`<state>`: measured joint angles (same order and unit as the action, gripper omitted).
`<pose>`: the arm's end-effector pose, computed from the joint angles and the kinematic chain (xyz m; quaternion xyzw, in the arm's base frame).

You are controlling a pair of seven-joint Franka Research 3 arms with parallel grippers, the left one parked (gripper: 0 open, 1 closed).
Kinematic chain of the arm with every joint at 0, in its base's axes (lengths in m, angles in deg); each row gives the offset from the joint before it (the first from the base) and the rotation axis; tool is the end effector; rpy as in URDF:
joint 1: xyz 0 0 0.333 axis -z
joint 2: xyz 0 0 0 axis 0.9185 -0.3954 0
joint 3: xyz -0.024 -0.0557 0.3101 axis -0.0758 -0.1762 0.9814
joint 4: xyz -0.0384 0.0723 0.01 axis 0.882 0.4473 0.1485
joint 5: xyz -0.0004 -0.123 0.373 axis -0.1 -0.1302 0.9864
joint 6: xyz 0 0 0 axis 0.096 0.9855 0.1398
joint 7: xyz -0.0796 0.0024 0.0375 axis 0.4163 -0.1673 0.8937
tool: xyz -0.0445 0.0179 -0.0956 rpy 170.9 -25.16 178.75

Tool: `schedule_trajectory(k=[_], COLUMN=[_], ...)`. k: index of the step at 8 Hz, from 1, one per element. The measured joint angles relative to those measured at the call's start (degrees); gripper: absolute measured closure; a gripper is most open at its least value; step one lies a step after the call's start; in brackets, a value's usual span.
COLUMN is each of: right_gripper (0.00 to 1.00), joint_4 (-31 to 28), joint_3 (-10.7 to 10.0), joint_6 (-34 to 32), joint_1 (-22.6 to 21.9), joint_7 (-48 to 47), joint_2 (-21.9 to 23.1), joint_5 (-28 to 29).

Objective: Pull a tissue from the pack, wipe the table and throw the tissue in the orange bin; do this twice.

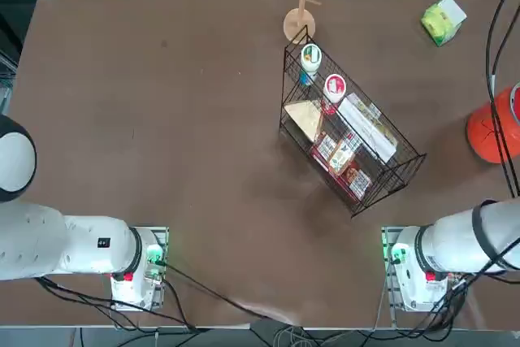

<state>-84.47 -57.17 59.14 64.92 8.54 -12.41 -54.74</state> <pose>0.5601 -0.0408 0.6318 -0.9991 -0.0380 -0.0092 0.0165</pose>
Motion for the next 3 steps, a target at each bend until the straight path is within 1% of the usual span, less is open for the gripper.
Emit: schedule_trajectory(k=[2,3], right_gripper=[0.00,0.00], joint_4=[-3.1,-3.7], joint_3=[0.0,0.2], joint_6=[-0.1,-0.2], joint_1=[-0.7,-1.6], joint_7=[-1.3,-3.3], joint_2=[4.0,5.2], joint_5=[0.0,0.0])
